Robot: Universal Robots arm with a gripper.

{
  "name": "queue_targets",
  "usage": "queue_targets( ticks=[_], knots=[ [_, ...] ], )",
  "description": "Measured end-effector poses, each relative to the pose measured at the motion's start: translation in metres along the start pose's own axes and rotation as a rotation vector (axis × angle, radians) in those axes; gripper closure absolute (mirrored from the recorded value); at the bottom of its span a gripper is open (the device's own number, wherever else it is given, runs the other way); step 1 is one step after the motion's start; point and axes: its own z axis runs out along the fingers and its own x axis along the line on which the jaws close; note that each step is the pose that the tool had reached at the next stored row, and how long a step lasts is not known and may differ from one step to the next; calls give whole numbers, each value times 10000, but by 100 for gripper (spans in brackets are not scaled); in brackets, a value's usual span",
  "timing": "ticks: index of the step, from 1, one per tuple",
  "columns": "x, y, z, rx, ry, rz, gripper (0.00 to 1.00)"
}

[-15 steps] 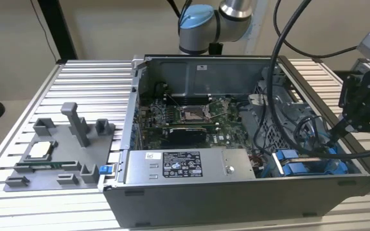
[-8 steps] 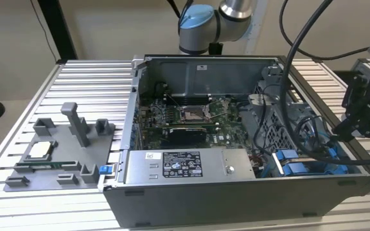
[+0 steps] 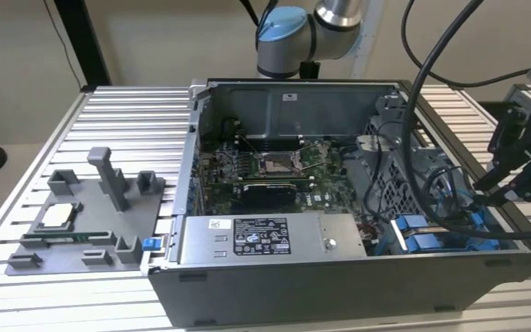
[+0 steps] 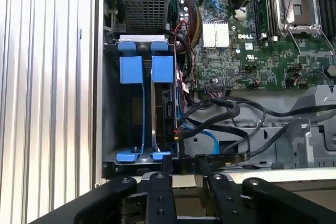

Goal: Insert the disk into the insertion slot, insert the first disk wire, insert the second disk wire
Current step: 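Insert the second disk wire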

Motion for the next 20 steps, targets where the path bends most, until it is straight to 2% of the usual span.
queue_targets(
  ticks=[14,15,20],
  knots=[
    [4,-11,54,0,-12,-2,0],
    [4,-11,55,-1,-16,-3,100],
    [4,-11,56,-1,-24,-4,100]
  ],
)
